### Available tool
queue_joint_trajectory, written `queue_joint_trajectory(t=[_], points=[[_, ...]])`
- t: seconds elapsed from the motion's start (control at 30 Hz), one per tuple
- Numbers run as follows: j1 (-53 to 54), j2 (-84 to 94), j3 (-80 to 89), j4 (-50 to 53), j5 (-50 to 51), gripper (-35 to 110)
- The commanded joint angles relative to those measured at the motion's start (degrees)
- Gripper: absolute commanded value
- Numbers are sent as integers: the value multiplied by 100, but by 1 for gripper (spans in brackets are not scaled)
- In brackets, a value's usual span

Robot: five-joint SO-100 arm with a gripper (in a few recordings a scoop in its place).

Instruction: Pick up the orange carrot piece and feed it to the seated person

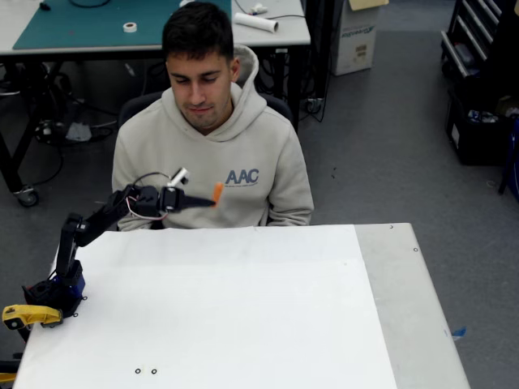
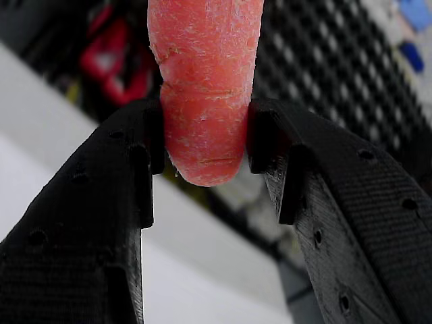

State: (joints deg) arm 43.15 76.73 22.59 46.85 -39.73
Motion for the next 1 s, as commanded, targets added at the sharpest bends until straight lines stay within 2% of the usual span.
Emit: queue_joint_trajectory(t=[0.0, 0.27, 0.6, 0.77, 0.97], points=[[-343, 255, -888, 9, -53, -3], [-993, -44, -1512, 9, -202, -3], [-2021, -1494, -3437, 88, -2558, -3], [-2355, -2153, -4289, 88, -3208, -3], [-2426, -2522, -4166, 18, -3489, -3]])
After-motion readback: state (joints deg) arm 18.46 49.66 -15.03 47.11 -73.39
